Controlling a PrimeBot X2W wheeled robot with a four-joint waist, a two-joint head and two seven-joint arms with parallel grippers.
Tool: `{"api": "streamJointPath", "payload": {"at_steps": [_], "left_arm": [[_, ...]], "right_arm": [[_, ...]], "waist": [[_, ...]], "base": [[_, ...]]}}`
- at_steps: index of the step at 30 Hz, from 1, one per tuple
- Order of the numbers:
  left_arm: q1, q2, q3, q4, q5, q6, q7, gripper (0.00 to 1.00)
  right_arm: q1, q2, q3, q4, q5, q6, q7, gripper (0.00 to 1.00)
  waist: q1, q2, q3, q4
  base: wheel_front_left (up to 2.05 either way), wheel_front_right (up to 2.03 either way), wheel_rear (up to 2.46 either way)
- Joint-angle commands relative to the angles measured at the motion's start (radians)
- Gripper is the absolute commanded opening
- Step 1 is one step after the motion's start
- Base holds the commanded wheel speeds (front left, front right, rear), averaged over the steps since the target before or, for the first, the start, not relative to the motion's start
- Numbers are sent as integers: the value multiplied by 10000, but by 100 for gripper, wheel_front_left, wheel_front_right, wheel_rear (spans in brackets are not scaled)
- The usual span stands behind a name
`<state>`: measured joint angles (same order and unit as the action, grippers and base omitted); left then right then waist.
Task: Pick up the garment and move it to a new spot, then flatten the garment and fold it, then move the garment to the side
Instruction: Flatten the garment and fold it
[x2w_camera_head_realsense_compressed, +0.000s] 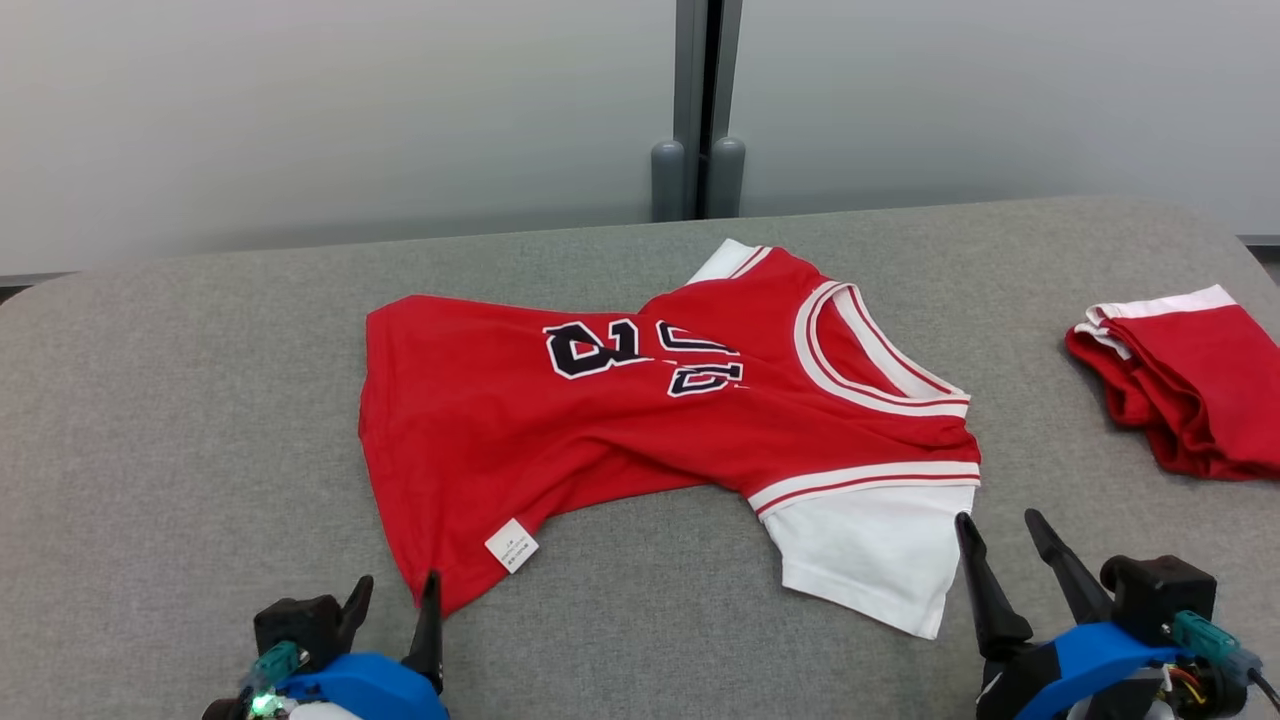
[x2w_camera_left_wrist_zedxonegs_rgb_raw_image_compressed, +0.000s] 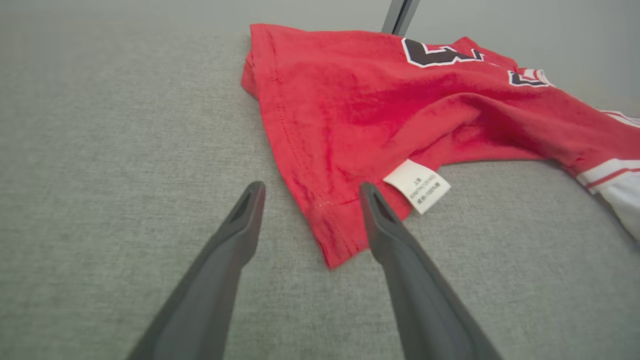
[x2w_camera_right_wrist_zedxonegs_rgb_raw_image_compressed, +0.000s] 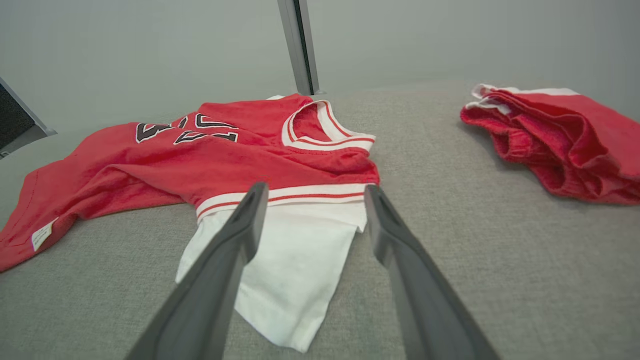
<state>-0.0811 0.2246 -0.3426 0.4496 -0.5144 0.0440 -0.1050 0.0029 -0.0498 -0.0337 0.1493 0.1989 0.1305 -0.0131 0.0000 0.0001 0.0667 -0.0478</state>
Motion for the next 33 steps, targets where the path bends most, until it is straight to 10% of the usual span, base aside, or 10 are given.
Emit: {"api": "streamJointPath", "payload": {"at_steps": [1, 11, 15, 16, 33], "left_arm": [[-319, -55, -89, 322, -17, -60, 149, 100], [-1283, -271, -228, 1864, 58, 10, 317, 96], [-1521, -290, -262, 2197, 12, -37, 261, 31], [-1573, -288, -272, 2245, 30, -50, 199, 0], [-1612, -461, -365, 2109, -79, -253, -841, 0]], "right_arm": [[-209, -14, 95, 102, 28, 5, -39, 100], [-428, -14, 568, 555, 135, 5, -76, 100], [-550, -14, 648, 723, 146, 5, -133, 100], [-573, -14, 656, 758, 152, 5, -148, 100], [-1285, -11, 822, 2879, 538, 5, 1367, 100]], "waist": [[0, -1, 71, -34], [0, -1, 384, -253], [0, -1, 461, -288], [0, -1, 471, -293], [0, -1, 689, -74]], "base": [[0, 0, 0], [0, 0, 0], [0, 0, 0], [0, 0, 0], [0, 0, 0]]}}
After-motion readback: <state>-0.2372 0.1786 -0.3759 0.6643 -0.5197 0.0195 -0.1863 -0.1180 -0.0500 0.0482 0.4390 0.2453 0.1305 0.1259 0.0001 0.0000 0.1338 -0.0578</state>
